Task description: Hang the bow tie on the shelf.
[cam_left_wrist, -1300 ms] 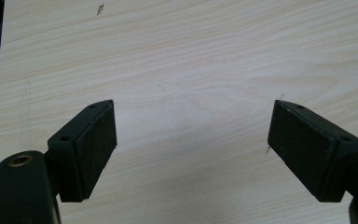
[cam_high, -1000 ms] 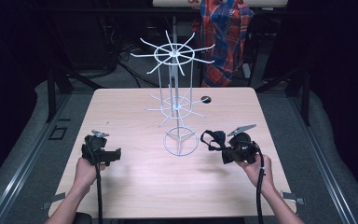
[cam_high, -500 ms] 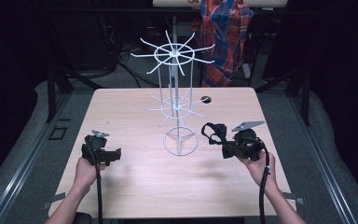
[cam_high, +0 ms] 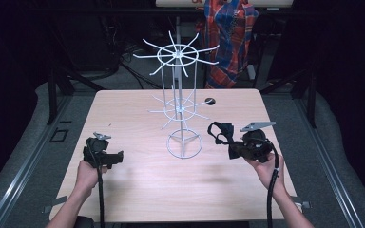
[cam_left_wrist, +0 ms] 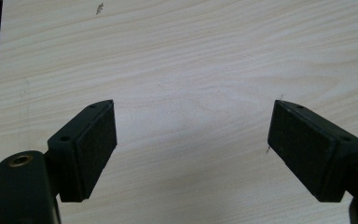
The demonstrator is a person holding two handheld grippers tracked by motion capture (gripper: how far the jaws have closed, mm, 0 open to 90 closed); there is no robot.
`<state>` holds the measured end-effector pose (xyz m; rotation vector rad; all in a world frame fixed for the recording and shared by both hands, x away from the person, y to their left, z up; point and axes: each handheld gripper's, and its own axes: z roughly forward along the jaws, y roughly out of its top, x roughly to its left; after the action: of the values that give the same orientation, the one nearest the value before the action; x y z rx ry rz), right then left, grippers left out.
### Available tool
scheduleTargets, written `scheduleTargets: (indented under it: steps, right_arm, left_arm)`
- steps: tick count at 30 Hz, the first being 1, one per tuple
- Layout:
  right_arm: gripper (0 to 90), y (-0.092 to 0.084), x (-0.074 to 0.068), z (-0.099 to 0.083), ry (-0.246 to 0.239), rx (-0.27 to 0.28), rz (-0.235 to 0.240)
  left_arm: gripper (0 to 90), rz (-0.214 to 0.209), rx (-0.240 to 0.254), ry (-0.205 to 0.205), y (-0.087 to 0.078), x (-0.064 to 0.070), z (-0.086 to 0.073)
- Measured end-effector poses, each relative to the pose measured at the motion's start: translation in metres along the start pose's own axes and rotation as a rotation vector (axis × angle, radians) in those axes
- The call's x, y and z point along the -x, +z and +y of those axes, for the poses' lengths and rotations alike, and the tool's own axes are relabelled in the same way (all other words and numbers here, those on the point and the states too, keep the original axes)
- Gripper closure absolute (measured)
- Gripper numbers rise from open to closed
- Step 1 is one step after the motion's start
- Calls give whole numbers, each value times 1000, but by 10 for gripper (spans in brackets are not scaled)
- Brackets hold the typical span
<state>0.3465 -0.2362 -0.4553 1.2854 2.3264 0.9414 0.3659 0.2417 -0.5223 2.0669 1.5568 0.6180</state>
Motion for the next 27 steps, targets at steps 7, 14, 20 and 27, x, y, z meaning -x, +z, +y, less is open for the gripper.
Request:
scheduleTargets:
  steps: [7,14,20,27]
  right_arm:
    - [801,-9,4,2,15,23,6]
    - [801,-18,4,6,22,60,16]
    - [800,-24,4,7,18,74,16]
    - [800,-27,2,9,25,97,23]
  left_arm:
    - [158,1,0,3,0,0,0]
    - [157,0,0,3,-1,0,0]
    - [157,-1,0,4,-1,0,0]
    - [158,-1,0,4,-1,0,0]
